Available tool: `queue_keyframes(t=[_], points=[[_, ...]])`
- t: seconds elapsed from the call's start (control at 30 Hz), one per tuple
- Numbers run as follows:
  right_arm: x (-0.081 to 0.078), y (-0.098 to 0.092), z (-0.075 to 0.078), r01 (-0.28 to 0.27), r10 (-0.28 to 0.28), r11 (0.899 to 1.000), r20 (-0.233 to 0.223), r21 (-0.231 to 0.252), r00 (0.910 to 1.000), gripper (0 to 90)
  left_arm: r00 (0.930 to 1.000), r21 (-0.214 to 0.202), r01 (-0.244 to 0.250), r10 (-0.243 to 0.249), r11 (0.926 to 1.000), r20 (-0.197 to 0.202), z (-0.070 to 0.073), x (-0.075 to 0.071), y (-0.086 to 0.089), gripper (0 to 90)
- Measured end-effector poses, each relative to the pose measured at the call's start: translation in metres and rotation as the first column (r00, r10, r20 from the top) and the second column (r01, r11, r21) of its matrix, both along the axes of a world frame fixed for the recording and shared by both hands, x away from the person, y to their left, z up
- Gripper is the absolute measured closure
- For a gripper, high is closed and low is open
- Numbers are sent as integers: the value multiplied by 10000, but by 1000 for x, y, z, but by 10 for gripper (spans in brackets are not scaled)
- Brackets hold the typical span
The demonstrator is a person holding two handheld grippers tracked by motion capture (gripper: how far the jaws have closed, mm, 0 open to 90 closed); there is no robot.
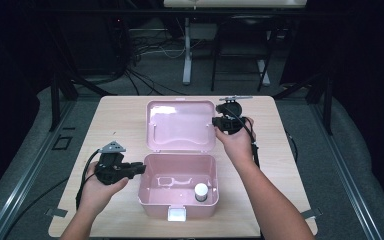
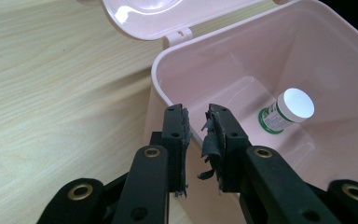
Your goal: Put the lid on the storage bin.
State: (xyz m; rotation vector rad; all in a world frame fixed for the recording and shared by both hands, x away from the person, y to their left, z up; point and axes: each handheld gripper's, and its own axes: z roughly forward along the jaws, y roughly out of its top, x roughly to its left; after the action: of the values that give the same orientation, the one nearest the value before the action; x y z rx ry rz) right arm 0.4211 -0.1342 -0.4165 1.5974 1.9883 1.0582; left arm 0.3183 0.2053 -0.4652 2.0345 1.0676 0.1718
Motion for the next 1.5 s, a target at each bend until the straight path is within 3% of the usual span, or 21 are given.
queue_keyframes(t=[1.5], points=[[-42, -7, 17, -641, 615, 9978, 1312, 161, 9894, 878, 10000, -44, -47, 47, 10000, -22, 0, 0, 0, 773]])
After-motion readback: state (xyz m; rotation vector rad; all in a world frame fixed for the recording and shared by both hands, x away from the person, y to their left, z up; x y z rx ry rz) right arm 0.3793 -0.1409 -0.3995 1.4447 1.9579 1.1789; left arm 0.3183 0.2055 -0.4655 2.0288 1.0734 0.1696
